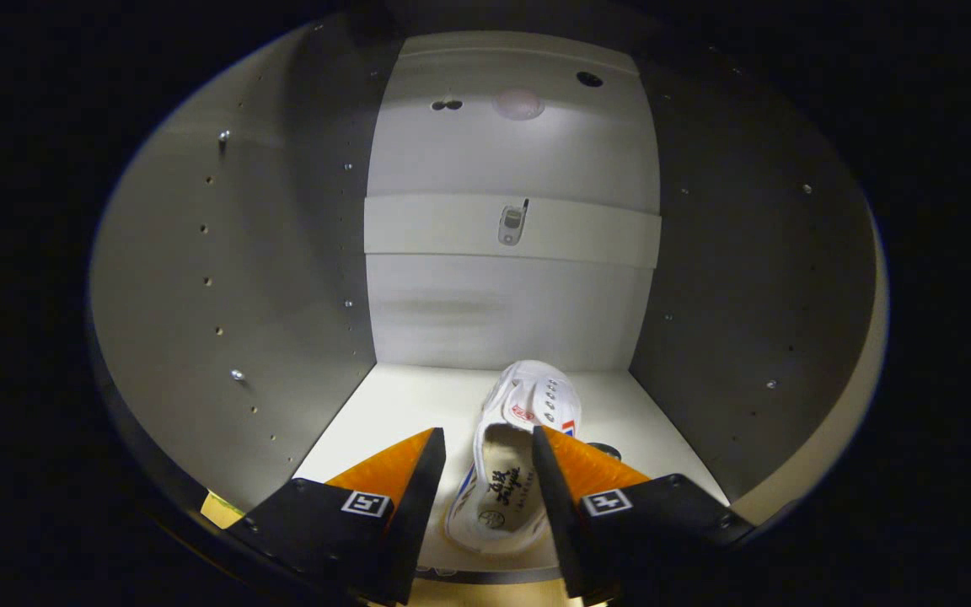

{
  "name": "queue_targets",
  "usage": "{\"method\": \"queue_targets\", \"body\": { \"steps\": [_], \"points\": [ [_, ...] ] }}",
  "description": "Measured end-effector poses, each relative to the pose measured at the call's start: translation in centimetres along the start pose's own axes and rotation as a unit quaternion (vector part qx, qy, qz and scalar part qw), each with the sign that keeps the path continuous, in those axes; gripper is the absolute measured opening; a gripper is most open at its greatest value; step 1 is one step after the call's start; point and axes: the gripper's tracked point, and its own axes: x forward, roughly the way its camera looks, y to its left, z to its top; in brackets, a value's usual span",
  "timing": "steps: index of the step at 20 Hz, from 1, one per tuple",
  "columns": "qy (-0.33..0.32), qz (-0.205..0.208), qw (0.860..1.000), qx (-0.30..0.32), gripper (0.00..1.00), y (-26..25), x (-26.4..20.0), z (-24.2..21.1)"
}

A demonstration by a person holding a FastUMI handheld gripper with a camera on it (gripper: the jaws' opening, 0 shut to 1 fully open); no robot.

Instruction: Open the shoe cabinet door, grab the shoes and put them into the shoe cabinet, then close the shoe cabinet door.

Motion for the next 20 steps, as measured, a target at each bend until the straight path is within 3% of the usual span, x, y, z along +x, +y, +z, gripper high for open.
{"method": "queue_targets", "body": {
  "steps": [2,5,20],
  "points": [
    [-0.01,0.002,1.0,0.001,0.72,0.0,-2.1,0.8],
    [-0.037,0.006,0.999,0.01,1.0,0.3,-6.0,2.3],
    [-0.122,0.038,0.988,0.091,0.99,-0.2,-37.5,5.6]
  ]
}}
